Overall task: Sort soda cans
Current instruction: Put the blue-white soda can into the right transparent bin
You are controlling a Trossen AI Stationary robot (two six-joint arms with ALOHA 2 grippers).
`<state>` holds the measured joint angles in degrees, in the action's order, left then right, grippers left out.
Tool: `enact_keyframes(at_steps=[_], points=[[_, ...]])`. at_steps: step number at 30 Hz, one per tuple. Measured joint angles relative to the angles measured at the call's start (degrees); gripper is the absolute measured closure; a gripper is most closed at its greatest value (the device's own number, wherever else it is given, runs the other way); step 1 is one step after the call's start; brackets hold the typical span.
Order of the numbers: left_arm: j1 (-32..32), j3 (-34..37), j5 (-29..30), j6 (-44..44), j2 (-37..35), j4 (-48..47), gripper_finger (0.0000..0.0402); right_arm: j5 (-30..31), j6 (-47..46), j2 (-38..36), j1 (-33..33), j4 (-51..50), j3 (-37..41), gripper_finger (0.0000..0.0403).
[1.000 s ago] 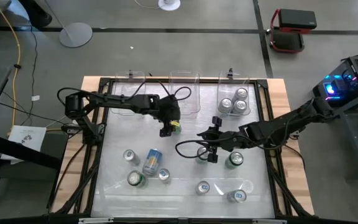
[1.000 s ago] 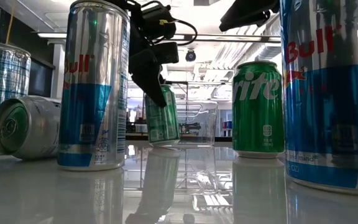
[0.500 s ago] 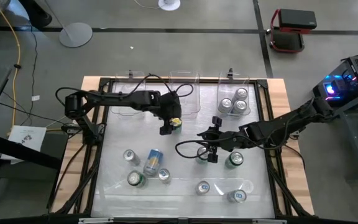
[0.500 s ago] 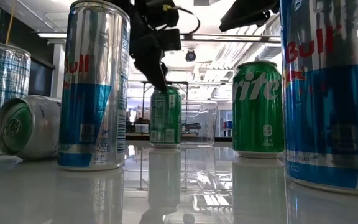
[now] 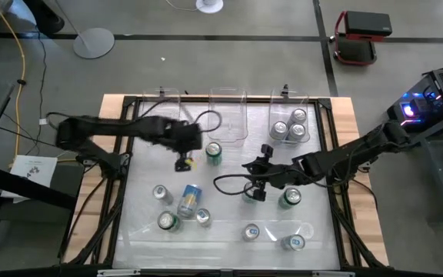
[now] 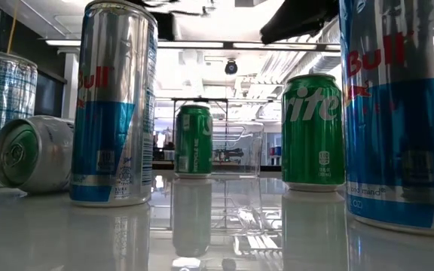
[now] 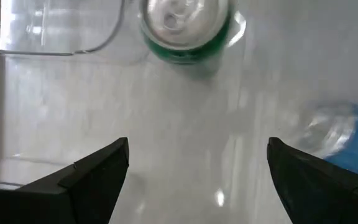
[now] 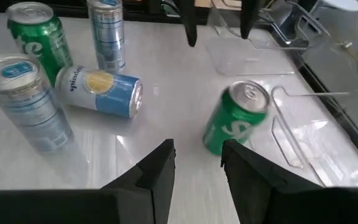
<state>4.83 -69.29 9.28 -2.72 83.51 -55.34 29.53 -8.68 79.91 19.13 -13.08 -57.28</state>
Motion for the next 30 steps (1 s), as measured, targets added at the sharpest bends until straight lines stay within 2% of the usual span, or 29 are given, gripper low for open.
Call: enact_keyframes(at_steps=[5,8,12,16,18,21,24,30], points=[[-3.1,11.29,0.22,8.61,-13.56,3.48,0.0046,-2.23,7.33,6.1,-1.14,10.71,0.0,0.0274],[-3.97,16.43,0.24,15.36,-19.1,2.48,0.0046,-8.16,14.24,8.84,-3.02,19.93,0.0,0.0274],[-3.95,21.38,0.19,20.73,-22.94,1.05,0.0046,-17.54,19.92,12.42,-6.46,31.33,-1.99,0.0274],[-4.66,23.61,-3.7,20.98,-23.88,1.47,0.0046,-19.52,23.81,17.76,-8.66,33.03,-8.1,0.0274],[-5.9,24.33,-5.67,20.29,-23.9,2.81,0.0046,-21.32,25.32,21.23,-9.46,30.94,-12.12,0.0274],[-8.16,24.56,-4.92,20.25,-23.79,4.25,0.0046,-25.09,25.57,26.81,-10.72,25.91,-19.81,0.0274],[-9.93,24.52,-1.39,20.66,-23.82,5.16,0.0046,-30.26,29.87,32.16,-12.08,15.73,-27.89,0.0274],[-11.24,24.45,8.18,24.29,-24.52,0.26,0.0046,-47.24,35.73,41.71,-15.68,-3.73,-45.27,0.0274]])
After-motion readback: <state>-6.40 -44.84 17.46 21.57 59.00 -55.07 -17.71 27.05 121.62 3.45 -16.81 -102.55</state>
